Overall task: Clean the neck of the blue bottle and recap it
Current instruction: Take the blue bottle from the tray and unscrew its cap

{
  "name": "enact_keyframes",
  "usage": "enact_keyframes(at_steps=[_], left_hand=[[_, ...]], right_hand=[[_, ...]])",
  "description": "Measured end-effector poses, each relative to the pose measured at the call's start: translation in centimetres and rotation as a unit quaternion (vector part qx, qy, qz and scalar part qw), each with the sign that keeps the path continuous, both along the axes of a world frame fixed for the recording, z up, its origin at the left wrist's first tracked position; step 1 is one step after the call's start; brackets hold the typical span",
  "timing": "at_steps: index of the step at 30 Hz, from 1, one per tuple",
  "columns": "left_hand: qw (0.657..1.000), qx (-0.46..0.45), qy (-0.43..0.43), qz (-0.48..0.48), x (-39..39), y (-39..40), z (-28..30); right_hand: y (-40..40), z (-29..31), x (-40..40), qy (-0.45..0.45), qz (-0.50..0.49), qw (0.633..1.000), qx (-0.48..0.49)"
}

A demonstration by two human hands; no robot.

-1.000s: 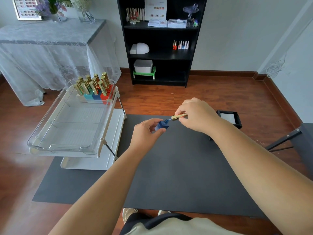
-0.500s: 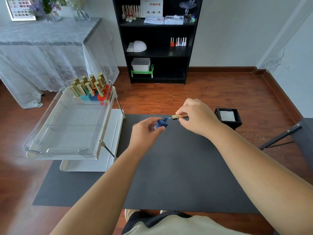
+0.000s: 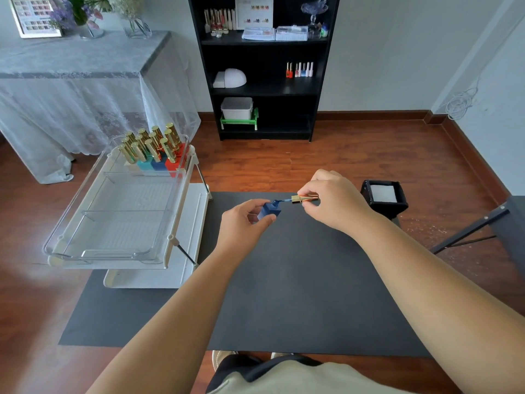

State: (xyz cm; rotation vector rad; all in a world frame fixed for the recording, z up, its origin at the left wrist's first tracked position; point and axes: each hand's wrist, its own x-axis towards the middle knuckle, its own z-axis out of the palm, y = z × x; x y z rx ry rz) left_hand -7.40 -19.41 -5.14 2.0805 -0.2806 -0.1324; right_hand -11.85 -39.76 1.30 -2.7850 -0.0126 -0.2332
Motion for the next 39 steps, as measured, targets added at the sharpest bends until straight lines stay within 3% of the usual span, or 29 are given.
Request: enact_keyframes(at_steps=[5,9,15,21,25,29,39], left_hand=[[1.0,-0.009,0.012,0.006,0.1,0.2,0.0],[0.999,-0.023,0.028,0.014,0.1,0.3,0.1],[0.995,-0.075,0.07,0.005,0.5,0.5,-0.2],[0.988,-0.094,0.118,-0.02,0.7,0.7,-1.1],[0.987,-0.09,0.133,-0.015,0.6,1.4,-2.2],[0.985,-0.064,0.162,-0.001,-0.5,2.8,-3.8],[0.985,-0.033,0.167,0.004,-0.8,3.4,-3.6]], right_hand=[[-0.2,-0.8,0.0,0.002,-0.019,0.998,0.052],[-0.3,-2.1,0.2,0.014,-0.061,0.981,0.183],[0.4,-5.3,0.2,0.094,-0.148,0.916,0.361],[1.3,-8.9,0.2,0.149,-0.171,0.859,0.459],[1.4,-11.0,-0.1,0.188,-0.163,0.851,0.463],[2.2,-13.6,-1.1,0.221,-0.164,0.879,0.389],[3.1,-15.8,-1.9,0.185,-0.157,0.909,0.339]])
